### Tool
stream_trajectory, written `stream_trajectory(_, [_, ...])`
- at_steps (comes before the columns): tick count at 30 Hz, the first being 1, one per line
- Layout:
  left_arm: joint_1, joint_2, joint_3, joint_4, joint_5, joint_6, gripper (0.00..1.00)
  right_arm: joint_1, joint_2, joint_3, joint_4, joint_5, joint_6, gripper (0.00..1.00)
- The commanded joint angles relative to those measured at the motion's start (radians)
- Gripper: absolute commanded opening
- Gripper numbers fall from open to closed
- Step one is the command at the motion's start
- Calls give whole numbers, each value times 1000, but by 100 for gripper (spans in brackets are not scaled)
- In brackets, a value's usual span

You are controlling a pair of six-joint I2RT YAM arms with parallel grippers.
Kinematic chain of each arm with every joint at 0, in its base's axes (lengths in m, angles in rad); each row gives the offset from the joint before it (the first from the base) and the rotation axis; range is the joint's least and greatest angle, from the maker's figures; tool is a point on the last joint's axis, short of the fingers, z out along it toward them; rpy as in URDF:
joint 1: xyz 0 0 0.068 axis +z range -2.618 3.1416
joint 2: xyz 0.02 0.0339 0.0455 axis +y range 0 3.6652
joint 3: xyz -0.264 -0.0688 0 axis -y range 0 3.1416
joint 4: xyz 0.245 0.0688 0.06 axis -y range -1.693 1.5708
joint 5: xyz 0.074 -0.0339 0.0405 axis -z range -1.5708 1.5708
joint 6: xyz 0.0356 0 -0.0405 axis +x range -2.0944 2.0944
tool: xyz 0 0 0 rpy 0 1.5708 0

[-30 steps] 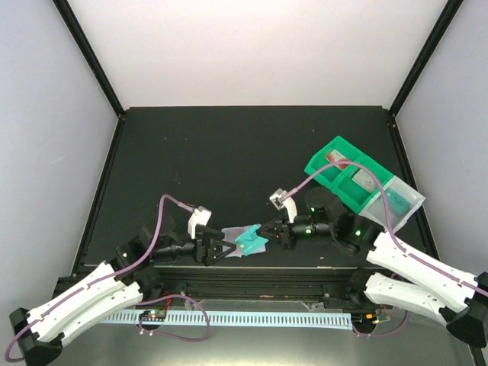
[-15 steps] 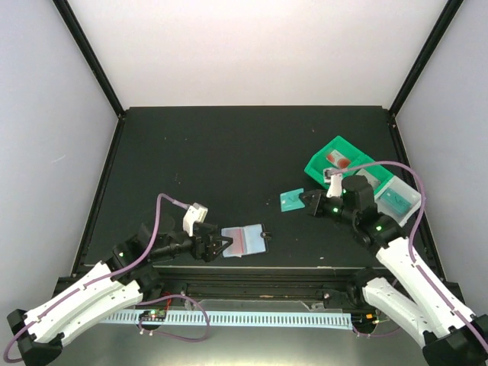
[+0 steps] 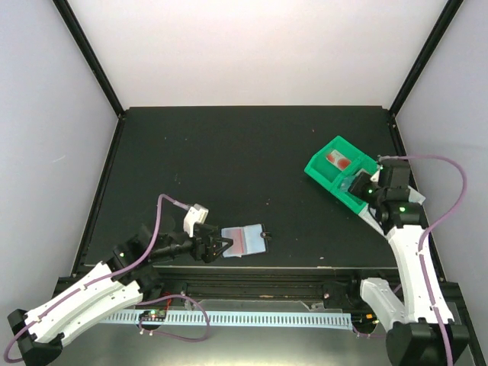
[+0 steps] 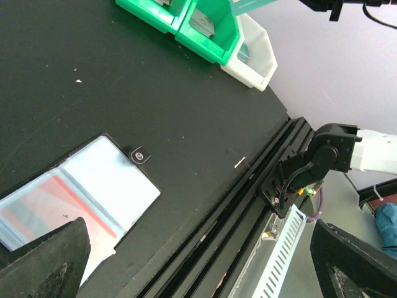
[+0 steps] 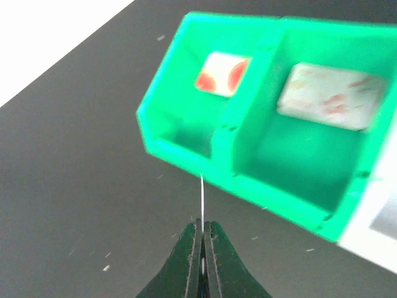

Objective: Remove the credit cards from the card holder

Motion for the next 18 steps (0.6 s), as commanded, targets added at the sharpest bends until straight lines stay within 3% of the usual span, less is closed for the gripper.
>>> stream_trajectory(1, [7,-18,-6,19,18,8,99,-155,49,81,-94,52,-107,1])
stream_trajectory(11, [7,-33,12,-9,-8,-6,99,-452,207,128,-96,24,-149,1])
stream_trajectory(18, [7,-20,21,-50,-20,-30,99,-542,259,91,-40,57,-145,1])
